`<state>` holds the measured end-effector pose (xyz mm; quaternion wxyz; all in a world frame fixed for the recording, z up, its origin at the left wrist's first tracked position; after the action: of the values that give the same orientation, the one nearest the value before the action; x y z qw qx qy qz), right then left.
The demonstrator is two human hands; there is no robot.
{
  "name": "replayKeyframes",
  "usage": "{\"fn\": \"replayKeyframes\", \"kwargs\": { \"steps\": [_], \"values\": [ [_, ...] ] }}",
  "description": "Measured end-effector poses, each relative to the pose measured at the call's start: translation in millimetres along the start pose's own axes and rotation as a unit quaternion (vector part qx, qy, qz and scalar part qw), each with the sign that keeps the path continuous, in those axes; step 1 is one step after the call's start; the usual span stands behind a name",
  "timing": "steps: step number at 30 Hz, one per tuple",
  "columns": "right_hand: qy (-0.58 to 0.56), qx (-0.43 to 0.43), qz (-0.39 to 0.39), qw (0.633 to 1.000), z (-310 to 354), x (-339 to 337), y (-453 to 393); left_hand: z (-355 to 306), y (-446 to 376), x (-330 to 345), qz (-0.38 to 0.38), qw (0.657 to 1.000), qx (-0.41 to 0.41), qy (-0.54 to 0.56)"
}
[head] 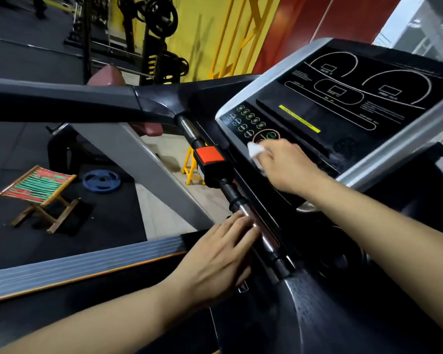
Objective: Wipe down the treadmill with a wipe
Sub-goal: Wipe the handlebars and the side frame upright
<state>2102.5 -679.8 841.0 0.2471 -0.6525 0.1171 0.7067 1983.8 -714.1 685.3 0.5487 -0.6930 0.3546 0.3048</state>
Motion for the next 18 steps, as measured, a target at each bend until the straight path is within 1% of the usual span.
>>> {"fn": "replayKeyframes", "kwargs": {
  "steps": [1, 2, 5, 7, 8, 10, 13, 16, 18],
  "values": [
    [-0.037, -0.013, -0.016, 0.999, 8.3, 7.0, -15.4, -0.5, -1.6, 1.0, -0.002, 1.0, 0.002, 0.01],
    [-0.069, -0.013, -0.007, 0.998, 14.4, 24.1, -29.0, -0.9, -0.9, 3.0, -0.004, 1.0, 0.001, 0.017],
    [-0.168, 0.02, 0.059, 0.984, 20.3, 83.7, -56.8, -0.4, 6.2, 7.1, -0.009, 1.0, -0.016, 0.022],
    [-0.236, 0.046, 0.054, 0.969, 16.2, 95.8, -67.3, -1.4, 6.1, 3.5, -0.017, 1.0, -0.02, 0.014],
    [-0.254, 0.045, 0.049, 0.965, 14.7, 95.8, -72.7, -2.4, 5.0, 1.4, -0.02, 1.0, -0.02, 0.009],
    [-0.243, 0.012, 0.045, 0.969, 14.2, 91.7, -77.1, -3.3, 4.5, 0.1, -0.012, 1.0, -0.018, 0.009],
    [-0.153, -0.081, 0.045, 0.984, 11.5, 88.3, -58.7, -0.4, 7.5, 1.0, 0.002, 1.0, -0.014, 0.02],
    [-0.111, -0.158, 0.037, 0.98, 7.1, 89.8, -35.6, 0.8, 9.1, 3.6, 0.001, 0.999, -0.019, 0.036],
    [-0.104, -0.181, 0.026, 0.978, 13.7, 91.2, -41.5, -1.1, 9.7, 5.0, 0.002, 0.999, -0.027, 0.038]
  ]
}}
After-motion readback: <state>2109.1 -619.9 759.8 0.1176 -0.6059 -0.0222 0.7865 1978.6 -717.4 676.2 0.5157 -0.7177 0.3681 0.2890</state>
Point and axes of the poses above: each hand's wrist, its own y-axis away from the middle knuckle, its own x-axis out of the palm, z = x × y, the point moved 8 cm from there along -y, towards the middle knuckle
